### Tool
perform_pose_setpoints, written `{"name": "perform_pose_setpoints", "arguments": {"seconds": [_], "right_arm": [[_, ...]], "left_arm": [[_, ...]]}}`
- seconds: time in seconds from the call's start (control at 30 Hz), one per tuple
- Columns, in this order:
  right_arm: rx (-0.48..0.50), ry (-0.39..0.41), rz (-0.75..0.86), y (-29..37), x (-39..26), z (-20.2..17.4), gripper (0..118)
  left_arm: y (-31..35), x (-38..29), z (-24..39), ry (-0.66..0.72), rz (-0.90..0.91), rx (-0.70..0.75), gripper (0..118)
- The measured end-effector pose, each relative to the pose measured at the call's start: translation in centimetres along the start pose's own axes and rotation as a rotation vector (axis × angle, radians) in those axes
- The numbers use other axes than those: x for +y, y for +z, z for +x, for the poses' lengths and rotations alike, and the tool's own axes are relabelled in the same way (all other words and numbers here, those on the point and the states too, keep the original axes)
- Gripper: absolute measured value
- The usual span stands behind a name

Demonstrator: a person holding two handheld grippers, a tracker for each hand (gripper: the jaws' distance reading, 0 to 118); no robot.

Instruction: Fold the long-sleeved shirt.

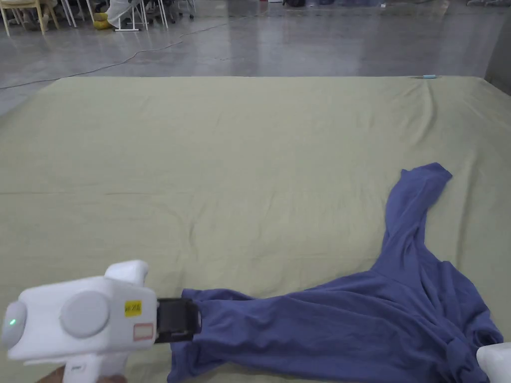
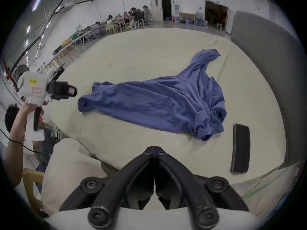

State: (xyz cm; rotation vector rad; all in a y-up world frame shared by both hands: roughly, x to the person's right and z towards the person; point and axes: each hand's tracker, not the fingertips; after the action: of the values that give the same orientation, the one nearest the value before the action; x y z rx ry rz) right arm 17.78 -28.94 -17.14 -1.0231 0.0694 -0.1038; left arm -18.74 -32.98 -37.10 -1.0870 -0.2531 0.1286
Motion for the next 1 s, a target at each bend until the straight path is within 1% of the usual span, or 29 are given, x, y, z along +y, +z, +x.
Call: {"name": "perform_pose_setpoints", "arguments": {"seconds": [0.07,0.1,0.13,0.17,0.2,0.23,0.27,0.33,0.37,0.43,0.5,0.53,0.57,0.6,0.63,0.67,0.7,0.73,0.8,0.87,0.9,0.97,1.0], "right_arm": [[-0.01,-0.011,-0.005,-0.3,0.1,0.1,0],[-0.014,-0.017,-0.005,-0.4,0.0,0.5,0],[-0.022,-0.026,-0.004,-0.5,0.1,0.7,0],[-0.034,-0.035,-0.005,-0.6,0.3,0.9,0],[-0.044,-0.043,-0.006,-0.7,0.4,1.2,0],[-0.052,-0.05,-0.006,-0.7,0.6,1.7,0],[-0.064,-0.055,-0.008,-0.8,0.9,2.0,0],[-0.096,-0.058,-0.012,-1.4,1.7,2.7,0],[-0.108,-0.059,-0.015,-1.7,2.2,3.2,0],[-0.126,-0.056,-0.015,-2.6,4.6,4.2,0],[-0.152,-0.06,0.026,-3.6,8.0,5.4,0],[-0.166,-0.057,0.057,-4.3,10.3,5.9,12],[-0.159,-0.061,0.077,-5.1,12.3,6.4,47],[-0.136,-0.062,0.086,-6.3,14.5,7.1,97],[-0.126,-0.064,0.07,-7.8,16.8,7.9,115],[-0.116,-0.082,0.024,-9.5,18.5,8.4,116],[-0.135,-0.1,-0.029,-11.5,20.0,8.9,116],[-0.151,-0.11,-0.05,-13.0,21.1,9.4,116],[-0.215,-0.155,-0.098,-15.6,22.8,10.5,116],[-0.241,-0.225,-0.13,-17.6,23.8,12.1,116],[-0.249,-0.275,-0.132,-18.4,24.1,13.2,116],[-0.271,-0.372,-0.142,-19.9,24.8,14.9,112],[-0.266,-0.396,-0.16,-20.8,25.0,15.4,103]], "left_arm": [[-2.0,1.1,0.8,-0.018,-0.046,0.007,98],[-3.3,1.2,1.2,-0.041,-0.087,0.014,95],[-4.6,1.1,1.6,-0.059,-0.127,0.042,86],[-5.6,1.0,1.7,-0.07,-0.154,0.064,70],[-6.2,0.7,2.0,-0.083,-0.174,0.067,41],[-6.5,0.5,2.2,-0.084,-0.174,0.052,21],[-6.6,0.2,2.2,-0.084,-0.169,0.035,11],[-6.1,0.0,2.5,-0.08,-0.141,0.027,5],[-6.0,0.0,2.8,-0.093,-0.133,0.046,5],[-4.7,0.0,3.0,-0.093,-0.103,0.039,5],[-2.8,0.1,3.5,-0.102,-0.045,0.032,5],[-1.8,0.1,3.8,-0.11,-0.023,0.022,5],[-0.5,0.1,4.2,-0.124,-0.008,0.01,5],[0.3,0.1,4.6,-0.137,-0.003,0.007,5],[1.0,0.0,5.0,-0.146,0.005,0.004,5],[1.5,-0.1,5.2,-0.148,0.015,-0.005,5],[2.2,-0.1,5.4,-0.153,0.019,-0.015,5],[2.6,-0.3,5.6,-0.155,0.021,-0.021,5],[3.1,-0.5,5.9,-0.154,0.024,-0.035,5],[3.5,-0.6,6.0,-0.154,0.025,-0.043,5],[3.7,-0.8,6.1,-0.159,0.026,-0.042,5],[3.7,-0.8,6.0,-0.164,0.023,-0.038,5],[3.6,-0.9,6.0,-0.166,0.018,-0.037,5]]}}
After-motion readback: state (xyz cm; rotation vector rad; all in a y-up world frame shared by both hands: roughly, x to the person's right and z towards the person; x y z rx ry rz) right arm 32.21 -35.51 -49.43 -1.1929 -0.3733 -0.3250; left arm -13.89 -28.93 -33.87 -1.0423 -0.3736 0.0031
